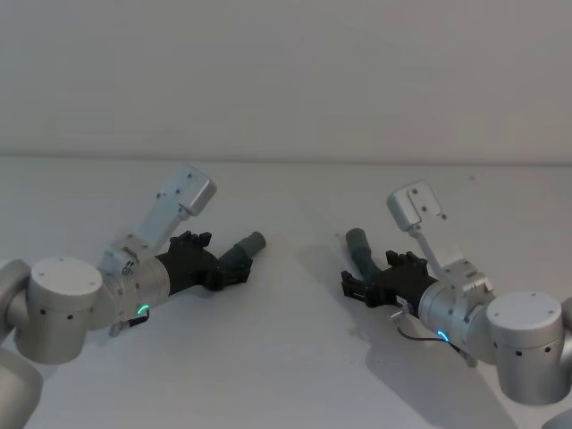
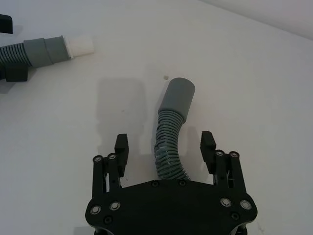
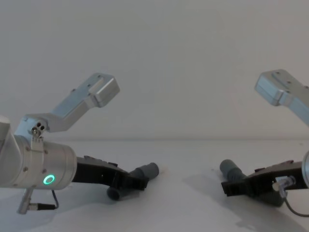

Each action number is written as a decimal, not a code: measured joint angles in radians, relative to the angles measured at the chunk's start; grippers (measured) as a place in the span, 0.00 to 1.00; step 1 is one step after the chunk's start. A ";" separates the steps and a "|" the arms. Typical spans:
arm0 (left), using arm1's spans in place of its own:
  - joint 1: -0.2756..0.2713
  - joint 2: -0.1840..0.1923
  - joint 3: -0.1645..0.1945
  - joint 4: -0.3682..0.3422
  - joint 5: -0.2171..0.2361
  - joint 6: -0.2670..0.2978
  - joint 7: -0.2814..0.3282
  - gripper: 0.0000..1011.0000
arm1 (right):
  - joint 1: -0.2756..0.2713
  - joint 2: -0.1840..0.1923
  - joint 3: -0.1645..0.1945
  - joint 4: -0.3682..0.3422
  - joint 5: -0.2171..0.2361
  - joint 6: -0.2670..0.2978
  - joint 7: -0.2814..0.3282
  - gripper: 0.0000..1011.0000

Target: Use both hands to pick up one end of the pipe from the table, align the ends, and insert them.

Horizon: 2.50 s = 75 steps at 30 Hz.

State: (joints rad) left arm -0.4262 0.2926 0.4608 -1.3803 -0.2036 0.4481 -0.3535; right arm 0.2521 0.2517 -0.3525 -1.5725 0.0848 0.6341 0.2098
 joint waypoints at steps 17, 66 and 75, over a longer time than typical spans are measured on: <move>0.001 -0.001 -0.002 0.001 0.002 0.000 -0.001 0.41 | 0.001 -0.002 0.000 0.003 -0.002 -0.001 0.001 0.37; -0.058 0.088 0.053 -0.029 0.115 -0.287 -0.130 0.30 | -0.033 0.081 0.015 -0.044 -0.073 -0.323 0.024 0.09; -0.108 0.127 0.096 -0.032 0.169 -0.405 -0.193 0.30 | -0.039 0.125 0.022 -0.045 -0.099 -0.478 0.046 0.09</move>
State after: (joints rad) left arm -0.5339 0.4200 0.5564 -1.4123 -0.0347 0.0434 -0.5465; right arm 0.2135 0.3765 -0.3302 -1.6174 -0.0147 0.1558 0.2563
